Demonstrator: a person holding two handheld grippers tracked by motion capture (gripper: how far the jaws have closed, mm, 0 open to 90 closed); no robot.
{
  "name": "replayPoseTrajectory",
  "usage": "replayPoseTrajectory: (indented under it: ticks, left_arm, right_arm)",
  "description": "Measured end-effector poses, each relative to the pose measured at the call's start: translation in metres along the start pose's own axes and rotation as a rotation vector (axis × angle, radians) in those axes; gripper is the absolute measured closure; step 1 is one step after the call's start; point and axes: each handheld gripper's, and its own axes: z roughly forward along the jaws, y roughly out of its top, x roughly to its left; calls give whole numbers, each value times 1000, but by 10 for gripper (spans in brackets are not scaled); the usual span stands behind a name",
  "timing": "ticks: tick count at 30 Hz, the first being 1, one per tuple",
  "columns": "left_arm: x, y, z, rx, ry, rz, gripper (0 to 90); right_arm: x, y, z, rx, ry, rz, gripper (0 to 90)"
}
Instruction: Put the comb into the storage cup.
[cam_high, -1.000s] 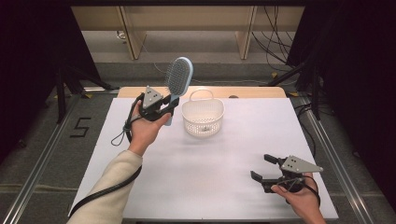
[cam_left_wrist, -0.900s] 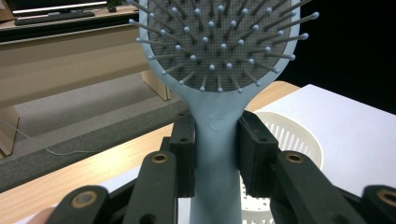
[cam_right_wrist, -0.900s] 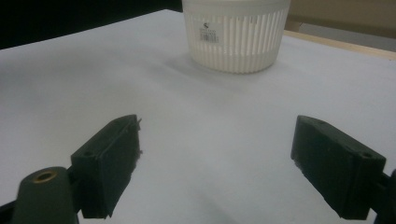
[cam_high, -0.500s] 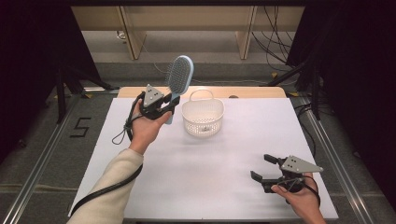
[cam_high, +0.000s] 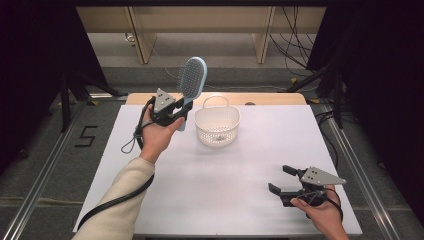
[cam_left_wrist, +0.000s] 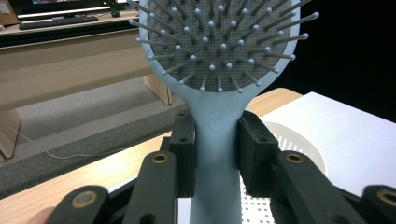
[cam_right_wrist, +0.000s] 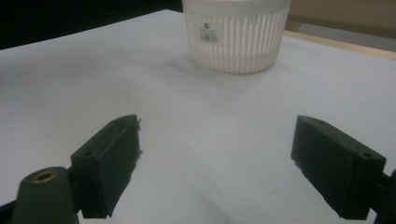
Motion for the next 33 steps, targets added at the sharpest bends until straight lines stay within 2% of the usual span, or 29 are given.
replayPoseTrajectory:
  ticks: [33]
  left_arm:
    - [-2,8,6,-10,0,0,695]
  right_arm:
    - [0,0,0,-4,1,3,161]
